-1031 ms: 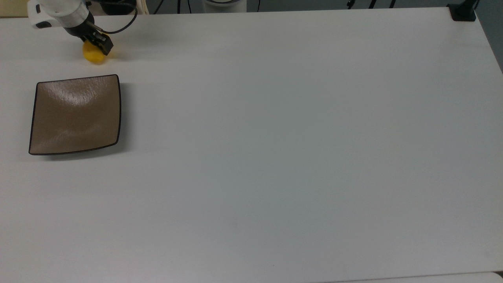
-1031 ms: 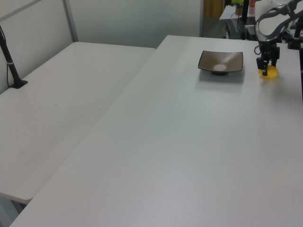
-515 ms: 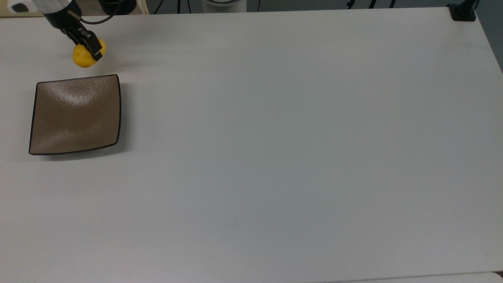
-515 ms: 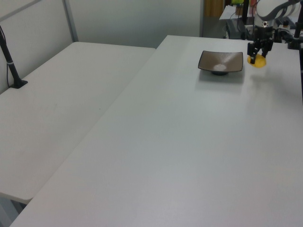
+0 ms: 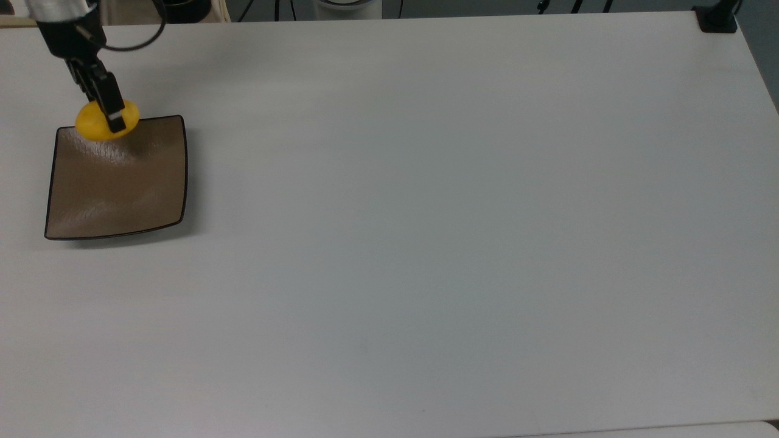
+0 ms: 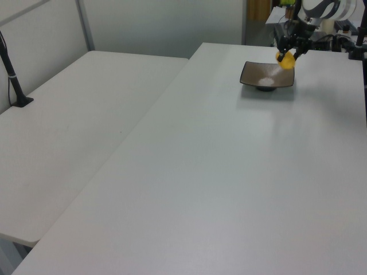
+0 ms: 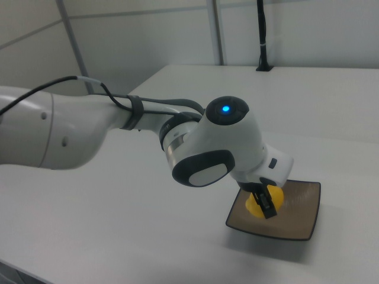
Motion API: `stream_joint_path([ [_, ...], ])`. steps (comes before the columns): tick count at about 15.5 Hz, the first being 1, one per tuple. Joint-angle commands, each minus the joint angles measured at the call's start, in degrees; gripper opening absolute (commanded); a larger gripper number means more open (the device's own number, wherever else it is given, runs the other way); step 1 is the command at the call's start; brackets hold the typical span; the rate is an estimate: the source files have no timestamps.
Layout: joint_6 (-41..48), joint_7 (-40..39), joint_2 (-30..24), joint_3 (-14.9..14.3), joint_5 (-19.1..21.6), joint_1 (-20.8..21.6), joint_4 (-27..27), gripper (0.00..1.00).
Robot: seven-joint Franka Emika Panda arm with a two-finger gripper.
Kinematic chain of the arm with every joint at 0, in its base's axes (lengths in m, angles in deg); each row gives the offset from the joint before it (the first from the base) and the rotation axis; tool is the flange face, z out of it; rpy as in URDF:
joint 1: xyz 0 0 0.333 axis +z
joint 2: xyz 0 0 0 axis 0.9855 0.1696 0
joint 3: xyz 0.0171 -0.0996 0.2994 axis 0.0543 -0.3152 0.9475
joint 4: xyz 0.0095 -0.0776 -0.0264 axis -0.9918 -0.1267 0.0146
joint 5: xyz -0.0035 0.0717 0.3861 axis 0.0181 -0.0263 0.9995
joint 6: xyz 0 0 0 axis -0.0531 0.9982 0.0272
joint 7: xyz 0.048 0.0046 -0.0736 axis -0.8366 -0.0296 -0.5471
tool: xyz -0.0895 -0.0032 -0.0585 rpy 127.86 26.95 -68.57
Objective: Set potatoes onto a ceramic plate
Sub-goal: 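Carry the potato over the brown plate and release it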
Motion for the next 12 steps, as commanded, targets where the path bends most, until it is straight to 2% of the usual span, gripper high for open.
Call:
stream_joint_path([
  [1, -3.98, 5.03, 2.20, -0.25, 1.24, 1.51, 1.48, 0.80],
  [3, -4.07, 6.44, 2.20, -0.25, 1.24, 1.51, 1.66, 1.00],
  [12, -3.98, 5.93, 1.51, -0.25, 0.27, 1.86, 2.97, 1.00],
])
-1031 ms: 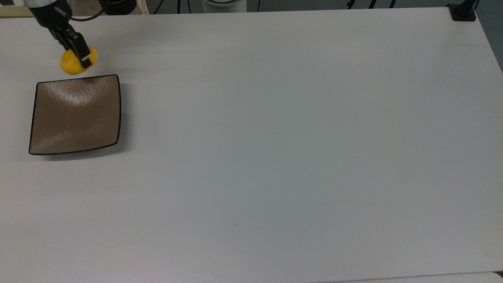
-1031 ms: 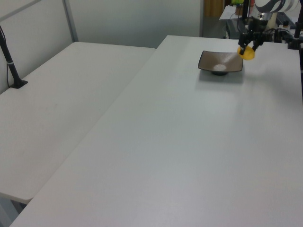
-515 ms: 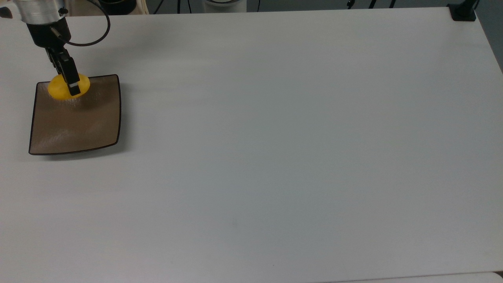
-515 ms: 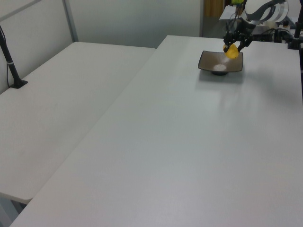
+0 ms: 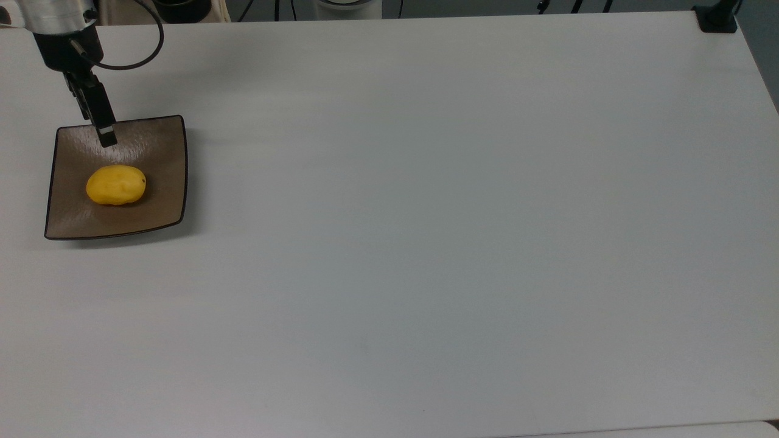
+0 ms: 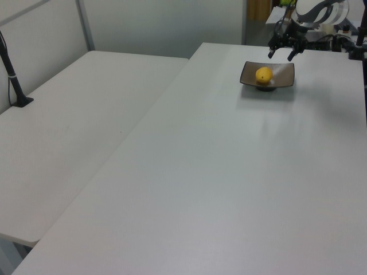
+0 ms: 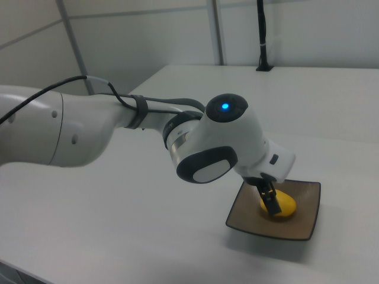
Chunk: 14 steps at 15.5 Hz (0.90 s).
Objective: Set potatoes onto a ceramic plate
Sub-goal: 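Raise the open gripper away from the plate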
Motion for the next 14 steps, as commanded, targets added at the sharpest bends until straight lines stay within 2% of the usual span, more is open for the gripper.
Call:
stream_joint_path([
  [1, -0.41, -0.31, -1.00, -0.33, 0.03, 1.02, 0.71, 1.00],
  [4, 0.81, -1.72, -2.05, -0.50, 0.03, 1.29, 0.71, 1.00],
  [7, 9.31, -1.81, -3.46, -2.60, -0.06, 3.48, 2.11, 1.00],
  [12, 28.29, -1.55, -4.42, -2.79, -6.64, 6.03, 8.52, 1.00],
  [14, 34.89, -1.37, -4.86, -2.79, -7.44, 6.99, 11.24, 1.00],
])
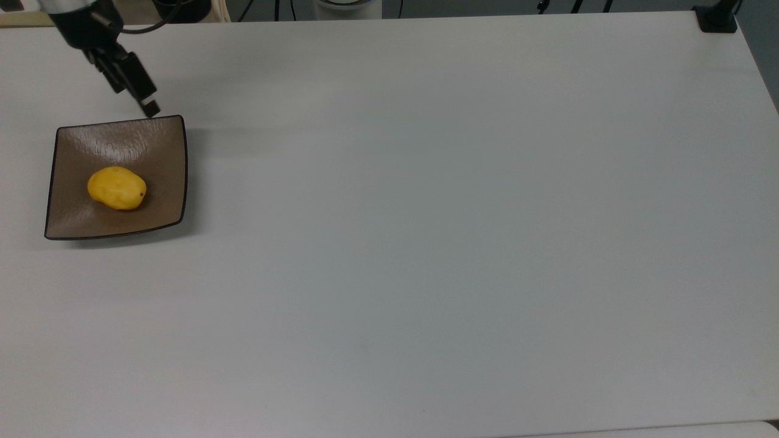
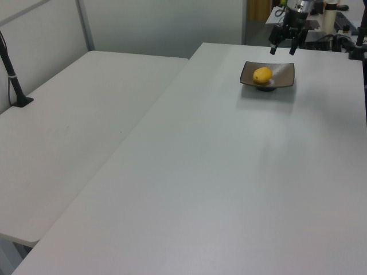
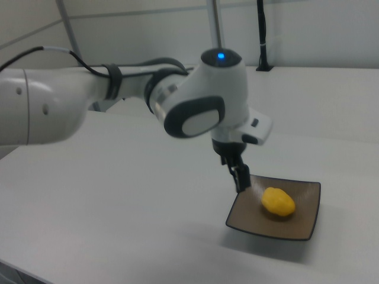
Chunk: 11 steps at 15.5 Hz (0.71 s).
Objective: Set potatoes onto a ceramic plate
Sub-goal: 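Raise the open gripper away from the plate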
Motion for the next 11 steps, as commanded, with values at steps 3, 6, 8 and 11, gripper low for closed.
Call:
stream_joint_path([
  [3, 18.22, -0.49, -1.86, -0.71, -2.34, 3.54, 8.24, 1.00],
  [6, 24.46, -0.49, -5.63, 1.31, -4.19, 4.33, 9.92, 1.00],
  [8, 26.50, -1.02, -7.93, 3.07, -5.86, 5.29, 9.84, 1.00],
  [11, 25.19, -0.32, -8.11, 6.06, -9.98, 9.15, 9.93, 1.00],
])
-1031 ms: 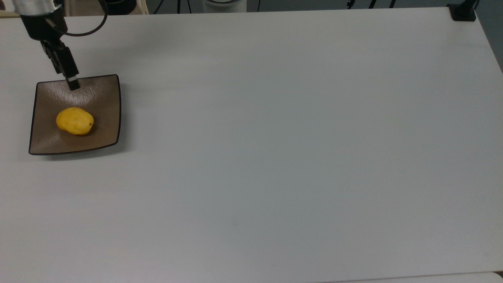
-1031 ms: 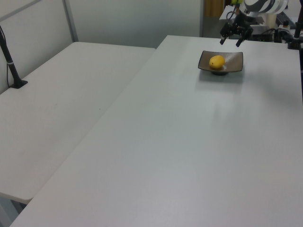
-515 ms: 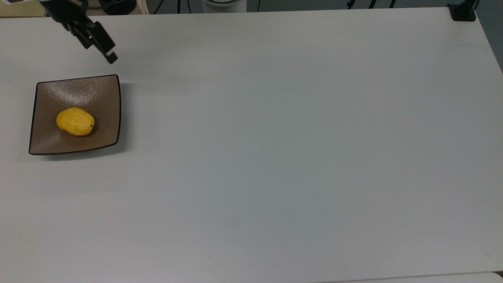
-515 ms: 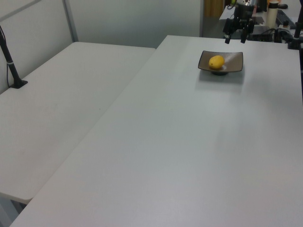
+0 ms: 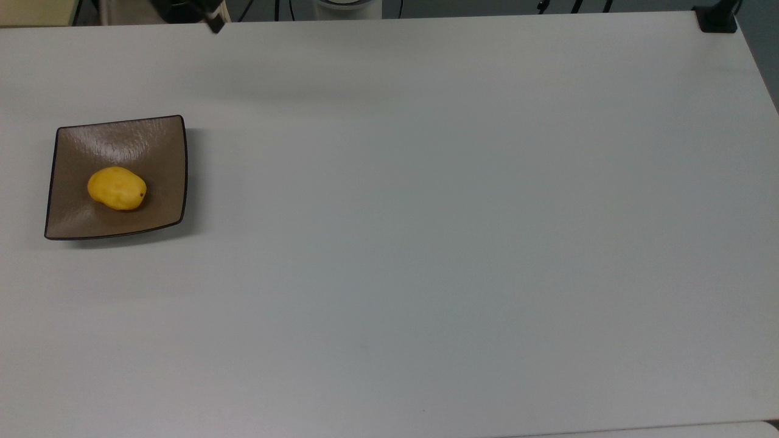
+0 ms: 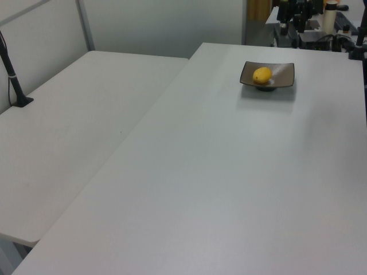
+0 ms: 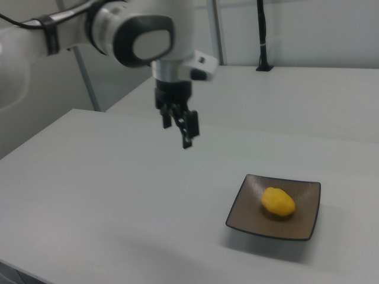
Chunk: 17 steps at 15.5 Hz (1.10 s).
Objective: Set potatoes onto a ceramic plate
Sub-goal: 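Raise the open gripper away from the plate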
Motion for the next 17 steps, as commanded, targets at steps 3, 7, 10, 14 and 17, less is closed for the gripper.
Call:
stream_joint_path([
  [3, -3.88, 0.32, -1.69, 2.91, -6.28, 10.33, -1.36, 1.00],
  [7, -6.96, -0.21, -1.96, 2.99, -5.50, 11.58, -1.81, 1.00],
  [10, -12.75, -0.65, -1.78, 2.99, -5.41, 11.58, -3.20, 1.00],
  [14, -14.09, 0.05, -2.04, 3.25, -6.72, 12.02, -4.01, 1.00],
  [17, -11.54, -0.47, -2.92, 3.61, -9.45, 12.11, -3.92, 1.00],
])
